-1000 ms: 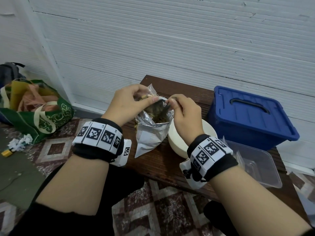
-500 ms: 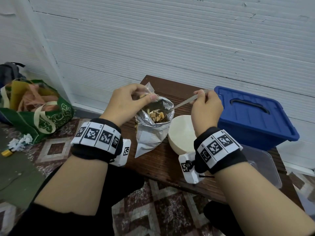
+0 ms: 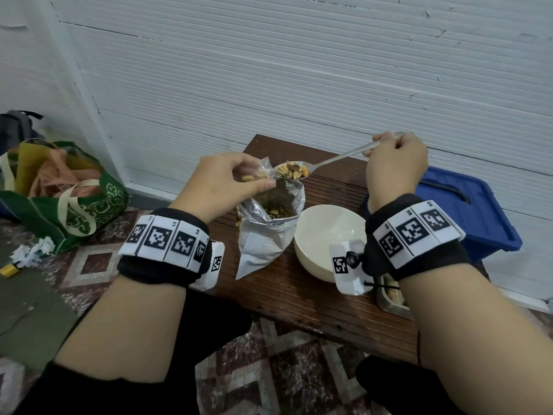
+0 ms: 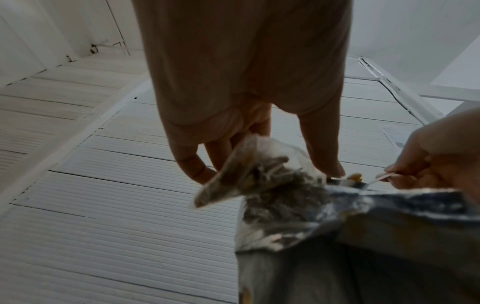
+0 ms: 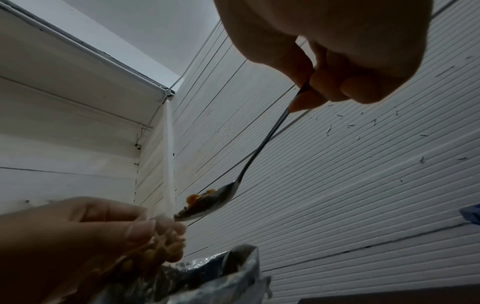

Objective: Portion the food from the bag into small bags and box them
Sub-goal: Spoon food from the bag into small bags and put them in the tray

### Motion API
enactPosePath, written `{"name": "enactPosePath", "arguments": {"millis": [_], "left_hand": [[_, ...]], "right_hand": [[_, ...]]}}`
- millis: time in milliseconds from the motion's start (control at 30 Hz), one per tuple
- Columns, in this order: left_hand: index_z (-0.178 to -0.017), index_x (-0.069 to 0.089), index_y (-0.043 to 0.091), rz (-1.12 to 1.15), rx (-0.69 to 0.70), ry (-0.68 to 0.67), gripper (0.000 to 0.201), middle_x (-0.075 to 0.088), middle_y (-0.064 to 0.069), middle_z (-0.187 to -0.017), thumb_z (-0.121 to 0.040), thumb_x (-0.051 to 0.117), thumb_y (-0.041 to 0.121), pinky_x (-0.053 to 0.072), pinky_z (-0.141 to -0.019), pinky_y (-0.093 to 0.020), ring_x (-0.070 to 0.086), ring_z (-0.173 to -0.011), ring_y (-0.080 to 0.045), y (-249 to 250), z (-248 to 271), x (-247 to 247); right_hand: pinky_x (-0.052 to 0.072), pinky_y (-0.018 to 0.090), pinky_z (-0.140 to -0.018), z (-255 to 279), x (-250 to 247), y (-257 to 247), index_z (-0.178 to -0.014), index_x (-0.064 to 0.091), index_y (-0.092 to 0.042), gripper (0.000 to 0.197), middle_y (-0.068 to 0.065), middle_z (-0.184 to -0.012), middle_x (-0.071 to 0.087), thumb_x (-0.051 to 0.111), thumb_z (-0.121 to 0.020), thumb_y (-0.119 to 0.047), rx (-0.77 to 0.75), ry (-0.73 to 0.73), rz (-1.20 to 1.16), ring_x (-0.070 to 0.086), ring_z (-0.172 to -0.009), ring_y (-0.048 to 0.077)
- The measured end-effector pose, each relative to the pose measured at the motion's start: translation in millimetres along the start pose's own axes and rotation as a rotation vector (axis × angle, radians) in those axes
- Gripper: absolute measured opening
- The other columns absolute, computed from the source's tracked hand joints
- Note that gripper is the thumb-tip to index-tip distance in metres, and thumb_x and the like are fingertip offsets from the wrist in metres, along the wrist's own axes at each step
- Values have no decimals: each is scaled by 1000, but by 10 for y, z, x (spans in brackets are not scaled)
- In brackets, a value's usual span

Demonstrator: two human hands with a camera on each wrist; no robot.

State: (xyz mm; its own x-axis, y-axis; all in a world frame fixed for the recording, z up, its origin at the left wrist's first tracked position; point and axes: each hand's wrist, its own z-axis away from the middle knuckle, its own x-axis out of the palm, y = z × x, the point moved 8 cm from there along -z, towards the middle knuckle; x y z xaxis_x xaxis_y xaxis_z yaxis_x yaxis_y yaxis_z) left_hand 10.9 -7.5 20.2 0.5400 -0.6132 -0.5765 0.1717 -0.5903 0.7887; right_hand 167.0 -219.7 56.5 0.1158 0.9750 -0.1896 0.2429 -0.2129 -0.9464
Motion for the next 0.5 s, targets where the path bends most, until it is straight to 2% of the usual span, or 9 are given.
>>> {"name": "enactPosePath", "arguments": {"millis": [133,267,333,400,467,500], "left_hand": [[-111,64,24,-7,-3,-45,46,60,21,-89,-70,81,37,42,-77,-6,56,-87,8,21,-1,66],[-110,63,29,-4,11,-81,45,60,21,-86,-69,81,36,42,-63,0,55,-79,8,57,6,138],[-110,63,30,-5,12,-76,47,60,20,-87,-68,81,39,41,-59,1,55,-77,7,65,3,148],[-112,63,29,13,6,-71,50,61,21,-90,-67,81,41,43,-58,-2,57,-78,6,64,0,156],[-111,62,29,10,8,-53,49,60,21,-92,-68,80,44,43,-60,-3,55,-81,8,61,2,155],[-109,61,29,10,7,-33,47,60,21,-92,-68,79,44,42,-62,-4,54,-81,9,54,0,140]], "right_hand": [[43,25,-66,59,152,-51,-82,61,-18,26,11,-97,68,41,-99,-18,-18,-81,35,61,-86,19],[46,28,-72,137,283,-138,-87,65,-15,26,10,-93,70,42,-97,-18,-59,-147,71,59,-80,18],[47,30,-74,186,331,-189,-87,66,-15,25,11,-91,70,43,-97,-18,-91,-177,54,60,-79,18],[47,25,-68,251,369,-249,-85,63,-18,24,9,-88,69,43,-98,-18,-144,-219,10,60,-73,13],[43,12,-62,323,379,-337,-87,61,-17,23,1,-80,66,42,-100,-18,-218,-261,-65,57,-64,-1],[41,8,-63,357,369,-395,-88,61,-17,22,-4,-77,63,43,-100,-17,-269,-273,-111,57,-64,-3]]}}
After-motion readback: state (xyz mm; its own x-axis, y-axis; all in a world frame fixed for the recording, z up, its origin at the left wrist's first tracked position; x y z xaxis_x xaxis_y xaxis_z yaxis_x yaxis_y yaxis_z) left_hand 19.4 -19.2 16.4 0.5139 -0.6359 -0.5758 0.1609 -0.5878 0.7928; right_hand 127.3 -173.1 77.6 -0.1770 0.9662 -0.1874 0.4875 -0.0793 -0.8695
